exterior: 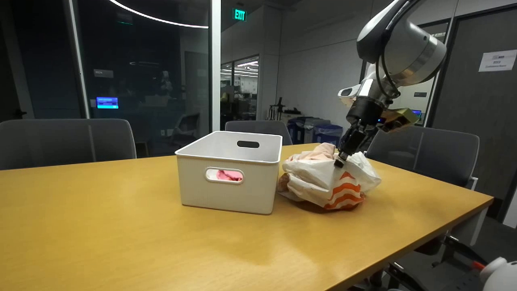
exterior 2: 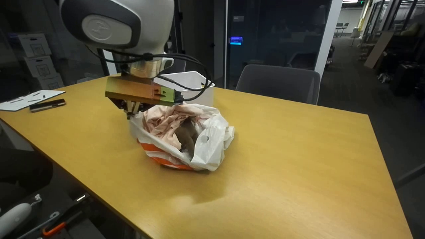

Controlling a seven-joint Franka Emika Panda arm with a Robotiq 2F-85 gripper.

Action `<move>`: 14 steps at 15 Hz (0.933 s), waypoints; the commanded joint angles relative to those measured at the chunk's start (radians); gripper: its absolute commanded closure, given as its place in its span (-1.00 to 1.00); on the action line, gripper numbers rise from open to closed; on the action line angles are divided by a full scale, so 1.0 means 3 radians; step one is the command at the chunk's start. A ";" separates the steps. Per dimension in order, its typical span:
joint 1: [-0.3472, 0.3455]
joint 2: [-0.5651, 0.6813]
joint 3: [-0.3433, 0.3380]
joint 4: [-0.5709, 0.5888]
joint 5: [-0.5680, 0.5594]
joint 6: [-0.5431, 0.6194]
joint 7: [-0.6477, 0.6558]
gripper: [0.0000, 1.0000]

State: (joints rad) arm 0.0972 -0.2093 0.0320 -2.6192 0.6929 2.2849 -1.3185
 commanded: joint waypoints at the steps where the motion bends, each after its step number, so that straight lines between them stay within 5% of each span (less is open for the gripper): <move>1: -0.0013 0.0051 -0.0119 0.0143 -0.0003 -0.0245 0.0038 0.36; 9: 0.0039 -0.0160 0.0041 -0.0004 -0.0459 0.0745 0.0340 -0.89; 14: 0.0080 -0.0205 0.0116 -0.0013 -0.0999 0.0905 0.1042 -1.00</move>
State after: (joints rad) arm 0.1098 -0.2363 0.0530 -2.6027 0.4833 2.5181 -1.1376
